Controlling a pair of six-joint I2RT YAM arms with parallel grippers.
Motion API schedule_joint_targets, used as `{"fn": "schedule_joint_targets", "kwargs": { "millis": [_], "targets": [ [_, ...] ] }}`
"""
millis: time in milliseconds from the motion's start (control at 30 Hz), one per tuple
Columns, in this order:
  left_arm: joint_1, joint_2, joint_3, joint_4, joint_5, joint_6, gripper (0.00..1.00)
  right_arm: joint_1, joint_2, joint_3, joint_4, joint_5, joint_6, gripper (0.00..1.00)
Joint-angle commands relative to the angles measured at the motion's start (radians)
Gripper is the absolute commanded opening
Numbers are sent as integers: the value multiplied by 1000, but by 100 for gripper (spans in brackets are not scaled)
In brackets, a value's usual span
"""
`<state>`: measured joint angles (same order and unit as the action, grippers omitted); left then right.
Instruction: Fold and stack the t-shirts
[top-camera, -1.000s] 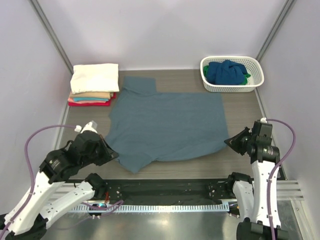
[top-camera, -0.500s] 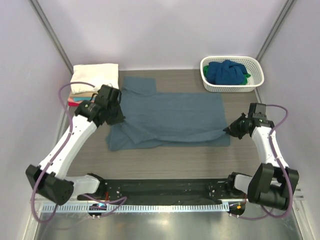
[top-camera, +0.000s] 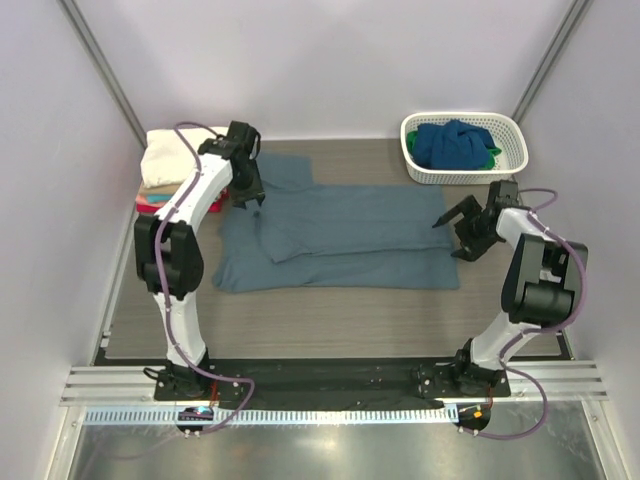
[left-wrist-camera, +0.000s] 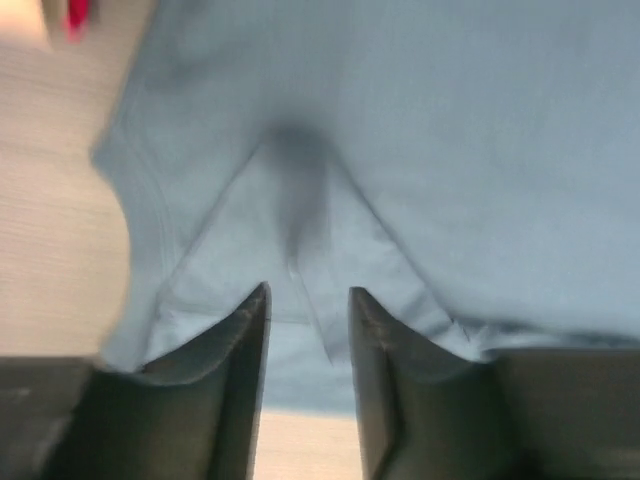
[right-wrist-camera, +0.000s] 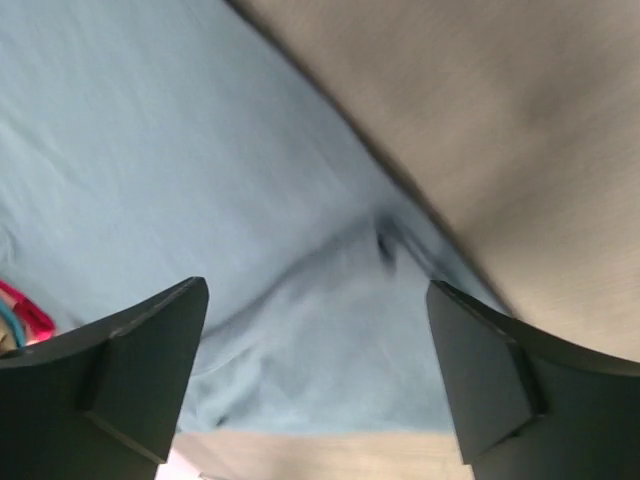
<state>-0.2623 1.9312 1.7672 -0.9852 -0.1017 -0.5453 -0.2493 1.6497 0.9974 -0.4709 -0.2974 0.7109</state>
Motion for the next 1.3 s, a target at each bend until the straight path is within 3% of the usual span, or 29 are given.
{"fn": "schedule_joint_targets", "kwargs": {
  "millis": [0, 33, 133, 233, 267, 333, 367, 467, 567, 767, 1033, 1200, 1267],
  "targets": [
    [12, 29, 199, -128, -22, 18, 45, 5, 7, 139, 0, 30, -27, 100],
    [11, 8, 187, -118, -29, 12, 55, 5, -16, 136, -2, 38, -30, 100],
    [8, -161, 22, -37, -52, -19, 63, 45, -140, 84, -2, 102, -56, 100],
    [8, -363, -268, 64, -50, -99, 63, 65, -262, -43, 0, 129, -62, 100],
    [6, -477, -437, 138, -40, -131, 63, 67, -287, -78, -2, 136, -62, 100],
    [6, -582, -605, 215, 22, -227, 63, 65, -358, -176, 2, 167, -68, 99],
    [5, -639, -759, 294, 45, -255, 63, 65, -379, -206, 15, 172, -62, 98],
    [6, -799, -988, 382, 54, -347, 64, 62, -464, -315, 38, 196, -28, 94],
    [6, -874, -1113, 388, 23, -407, 65, 62, -487, -374, 40, 204, 2, 89],
    [6, -882, -1238, 436, -19, -464, 65, 59, -467, -439, 54, 199, 12, 84],
    [31, -808, -1243, 510, -185, -433, 68, 30, -357, -454, 116, 201, -14, 83],
    [104, -700, -1204, 566, -171, -406, 68, 12, -286, -453, 184, 167, -24, 68],
    [135, -658, -1178, 594, -147, -387, 61, 1, -278, -456, 233, 118, -40, 62]
  ]
}}
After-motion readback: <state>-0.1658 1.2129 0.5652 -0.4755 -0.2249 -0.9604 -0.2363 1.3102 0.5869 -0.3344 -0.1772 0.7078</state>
